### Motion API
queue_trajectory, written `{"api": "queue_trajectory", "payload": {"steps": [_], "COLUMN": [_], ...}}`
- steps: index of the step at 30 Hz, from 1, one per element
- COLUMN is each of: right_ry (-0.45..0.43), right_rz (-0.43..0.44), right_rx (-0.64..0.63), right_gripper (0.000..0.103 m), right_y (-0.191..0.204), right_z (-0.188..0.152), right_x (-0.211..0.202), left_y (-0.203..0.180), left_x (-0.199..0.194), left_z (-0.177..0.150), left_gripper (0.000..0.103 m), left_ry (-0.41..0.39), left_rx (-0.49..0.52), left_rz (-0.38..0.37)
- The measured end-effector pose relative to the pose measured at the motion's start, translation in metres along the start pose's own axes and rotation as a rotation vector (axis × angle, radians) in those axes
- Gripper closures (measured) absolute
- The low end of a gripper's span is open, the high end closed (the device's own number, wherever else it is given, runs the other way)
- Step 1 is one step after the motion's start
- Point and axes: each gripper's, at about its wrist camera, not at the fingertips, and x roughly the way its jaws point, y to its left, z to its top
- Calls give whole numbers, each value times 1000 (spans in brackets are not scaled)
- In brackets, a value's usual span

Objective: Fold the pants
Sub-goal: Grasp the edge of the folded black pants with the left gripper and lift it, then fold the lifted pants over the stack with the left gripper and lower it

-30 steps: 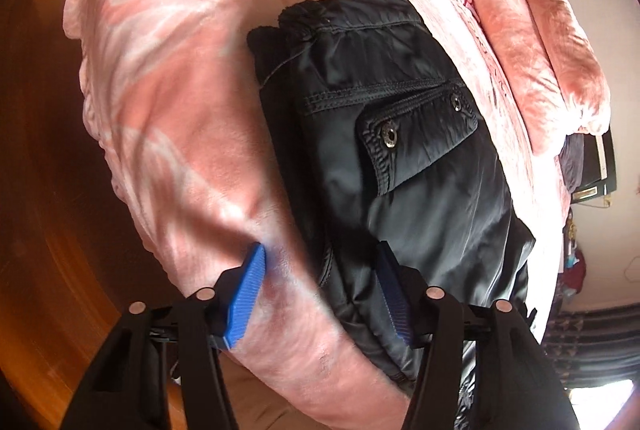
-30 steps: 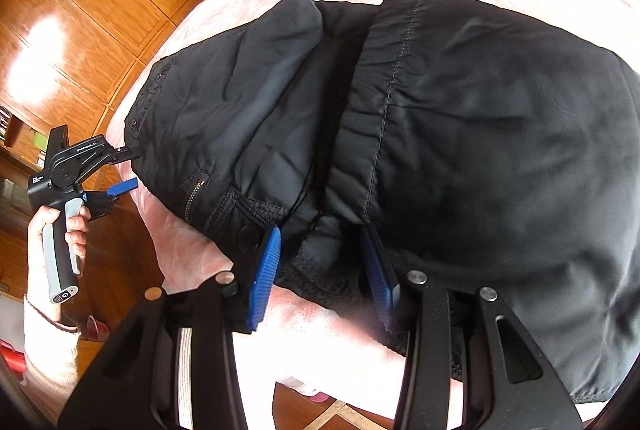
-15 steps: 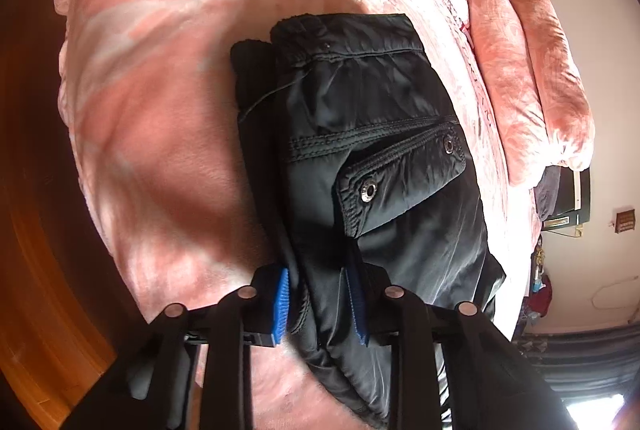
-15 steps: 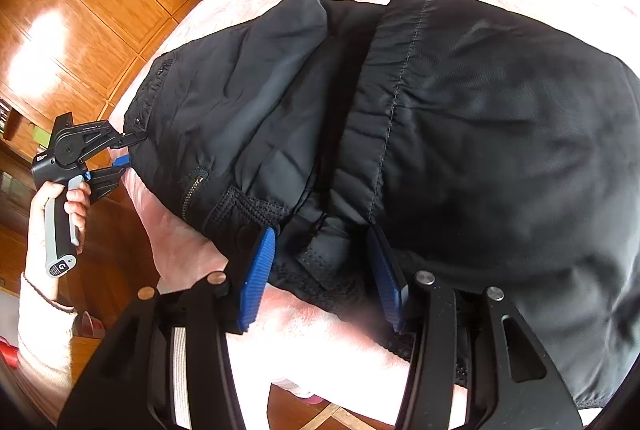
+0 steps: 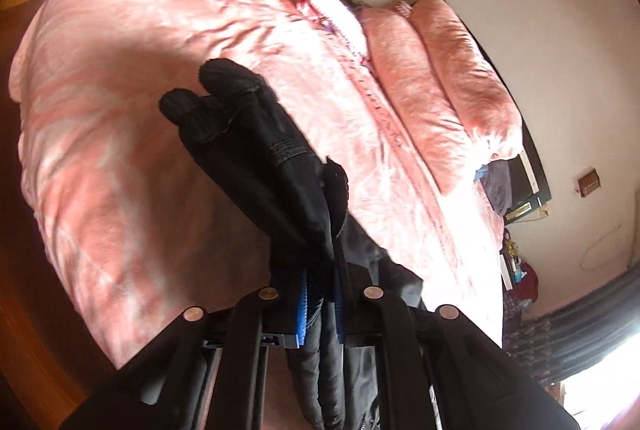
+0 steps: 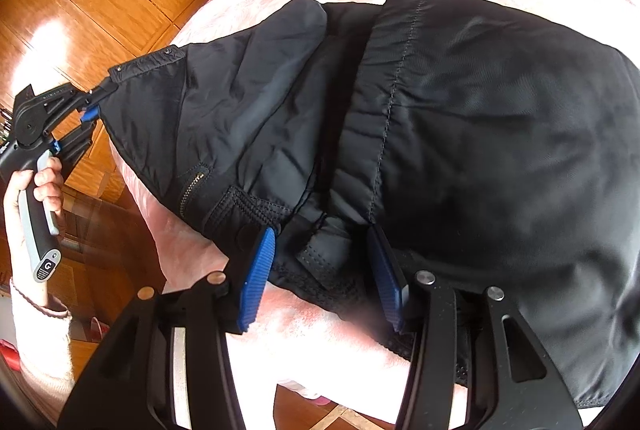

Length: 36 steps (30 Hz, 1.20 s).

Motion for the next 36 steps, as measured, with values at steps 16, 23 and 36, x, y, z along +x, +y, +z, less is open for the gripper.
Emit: {"api": "queue_trajectory", "payload": {"steps": [16,23,36], "right_ry": [-143,-193,-182], "right_rz": [10,-53,-65], "right_rx": [103,187,261], "right_gripper": [53,53,55], "right_y": [-29,-62,-96], "right_z": [-5,-11,-15], "right_x": [-58,-83,-82], "left_y": [-170,-177,-165], "left_x": [11,22,59], "left_z": [-103,-157,-198], "left_gripper": [92,91,88], "left_ry": [87,154,445], "left_rx": [685,890,871], "left_rz": [-116,-54,-75]}}
